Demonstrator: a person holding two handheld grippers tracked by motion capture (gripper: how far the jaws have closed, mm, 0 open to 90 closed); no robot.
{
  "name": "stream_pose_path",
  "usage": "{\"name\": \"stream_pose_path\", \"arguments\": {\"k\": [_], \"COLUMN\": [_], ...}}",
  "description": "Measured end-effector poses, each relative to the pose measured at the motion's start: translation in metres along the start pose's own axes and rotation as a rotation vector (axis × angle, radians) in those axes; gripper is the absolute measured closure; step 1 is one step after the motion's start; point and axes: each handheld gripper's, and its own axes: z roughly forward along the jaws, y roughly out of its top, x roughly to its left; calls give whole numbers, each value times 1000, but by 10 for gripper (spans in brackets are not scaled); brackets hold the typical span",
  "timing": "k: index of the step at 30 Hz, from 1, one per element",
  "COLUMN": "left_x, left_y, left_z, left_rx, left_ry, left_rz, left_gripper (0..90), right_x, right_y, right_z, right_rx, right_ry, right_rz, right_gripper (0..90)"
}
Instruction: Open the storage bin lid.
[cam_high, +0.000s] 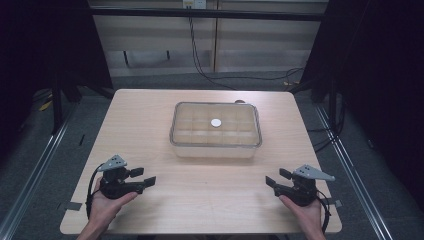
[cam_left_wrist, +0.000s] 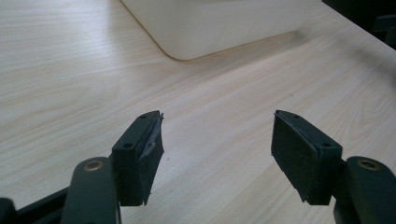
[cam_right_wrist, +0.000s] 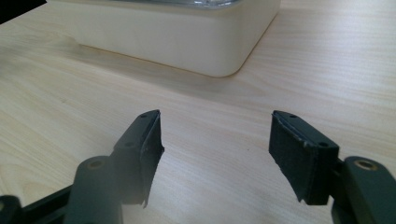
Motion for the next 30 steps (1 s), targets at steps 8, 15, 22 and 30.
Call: {"name": "stream_pose_path", "arguments": {"k": [8,15,22,30], "left_x": [1,1,-3,-11], "left_y": [1,2,6,12], "left_z": [5,4,2,3], "left_rx": [21,12,1,-5], "left_ry": [17,18,17,9], "left_rz": [2,3,23,43], "left_gripper": [314,323,329,334], "right_x": [1,5,6,8], "right_y": [2,7,15,22], "right_z": [3,3,1,0], "right_rx": [24,23,22,62], "right_ry": [18,51,70,111], "right_rz": [25,42,35,8], "right_gripper": [325,324,302,316]}}
